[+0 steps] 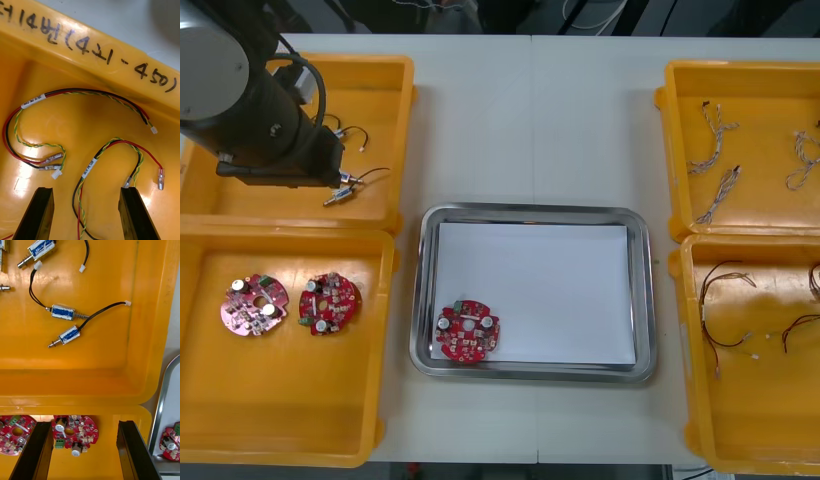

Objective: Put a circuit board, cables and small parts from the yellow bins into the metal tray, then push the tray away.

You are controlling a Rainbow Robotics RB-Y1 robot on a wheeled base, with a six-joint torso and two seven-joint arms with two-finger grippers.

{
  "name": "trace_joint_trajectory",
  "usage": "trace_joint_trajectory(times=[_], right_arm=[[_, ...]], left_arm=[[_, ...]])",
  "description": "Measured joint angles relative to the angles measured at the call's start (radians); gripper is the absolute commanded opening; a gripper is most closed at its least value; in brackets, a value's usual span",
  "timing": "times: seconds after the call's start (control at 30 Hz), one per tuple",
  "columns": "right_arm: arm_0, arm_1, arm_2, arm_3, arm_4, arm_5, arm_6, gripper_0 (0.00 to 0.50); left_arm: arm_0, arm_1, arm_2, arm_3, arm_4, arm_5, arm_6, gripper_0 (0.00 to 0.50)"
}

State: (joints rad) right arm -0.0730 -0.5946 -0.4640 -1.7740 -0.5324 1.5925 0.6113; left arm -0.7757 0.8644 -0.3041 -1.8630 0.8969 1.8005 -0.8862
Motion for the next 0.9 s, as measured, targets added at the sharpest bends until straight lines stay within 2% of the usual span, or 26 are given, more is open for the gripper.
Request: trace_joint_trajectory(times=[0.3,0.37,0.53,0.63,0.9], right_arm=[[-0.001,0.0,0.012,0.031,0.009,-0.028,-0.004,0.5],[-0.001,0.0,0.015,0.037,0.009,-0.029,-0.017,0.5],[-0.001,0.0,0.029,0.068,0.008,-0.051,-0.064,0.5],[-0.001,0.0,0.04,0.085,0.008,-0.074,-0.064,0.5],[-0.001,0.0,0.067,0.107,0.007,-0.102,-0.065,0.5]], left_arm=[[-0.026,0.0,0.0,0.117,0.035,-0.075,-0.059,0.5],[-0.026,0.0,0.0,0.143,0.047,-0.096,-0.124,0.5],[-0.026,0.001,0.0,0.206,0.075,-0.139,-0.4,0.5],[-0.026,0.001,0.0,0.234,0.078,-0.149,-0.501,0.5],[-0.026,0.001,0.0,0.304,0.091,-0.194,-0.515,0.5]])
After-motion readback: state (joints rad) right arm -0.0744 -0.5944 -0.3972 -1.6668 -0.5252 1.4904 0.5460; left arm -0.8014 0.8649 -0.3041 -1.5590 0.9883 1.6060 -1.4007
